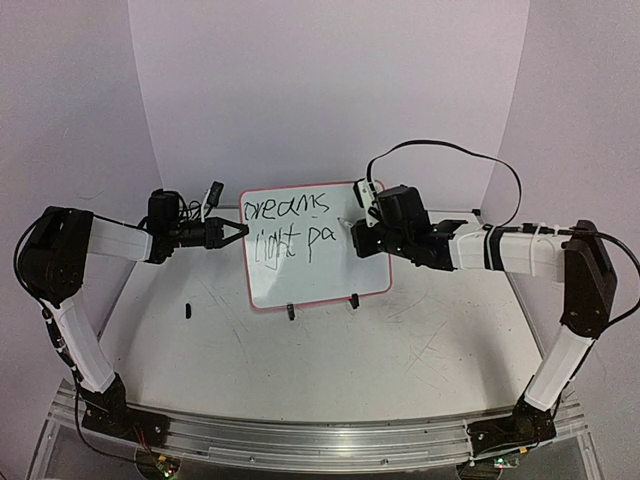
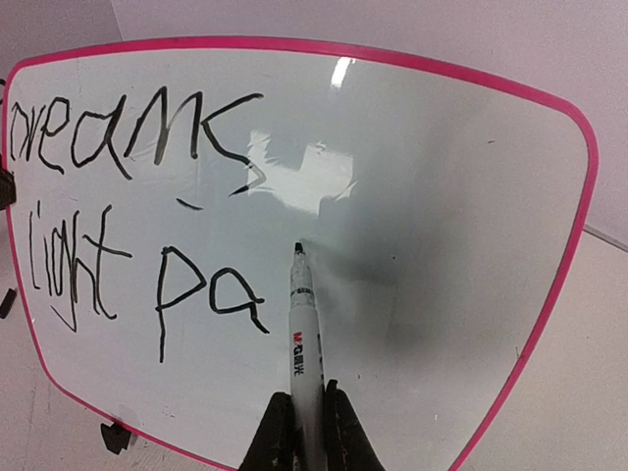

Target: Write a sentence on the whiteboard

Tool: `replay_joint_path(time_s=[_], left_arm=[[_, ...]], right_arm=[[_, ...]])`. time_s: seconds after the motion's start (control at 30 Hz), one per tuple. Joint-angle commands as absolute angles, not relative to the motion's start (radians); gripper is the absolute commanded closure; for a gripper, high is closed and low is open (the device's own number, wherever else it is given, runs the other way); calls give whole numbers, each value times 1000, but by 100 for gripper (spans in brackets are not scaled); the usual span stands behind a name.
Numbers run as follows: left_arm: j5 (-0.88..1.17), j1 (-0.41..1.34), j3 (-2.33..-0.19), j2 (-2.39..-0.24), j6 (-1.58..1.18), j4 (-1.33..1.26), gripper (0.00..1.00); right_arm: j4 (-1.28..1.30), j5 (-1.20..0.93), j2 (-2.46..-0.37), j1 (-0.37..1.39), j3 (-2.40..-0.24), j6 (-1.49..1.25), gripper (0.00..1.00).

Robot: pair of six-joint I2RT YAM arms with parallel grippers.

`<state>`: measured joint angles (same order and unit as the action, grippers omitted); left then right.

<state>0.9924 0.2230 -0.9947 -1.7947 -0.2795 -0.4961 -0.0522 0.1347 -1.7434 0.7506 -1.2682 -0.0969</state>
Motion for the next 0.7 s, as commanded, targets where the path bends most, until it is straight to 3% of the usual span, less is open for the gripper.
replay_joint_path(time_s=[0.0, 0.67], left_arm=[[913, 236, -1025, -1791, -212, -471, 100], [913, 236, -1025, -1789, -212, -469, 100]], right_arm=[[-48, 153, -1772, 746, -1289, -110, 100], [-23, 107, -1713, 762, -1187, -177, 100]])
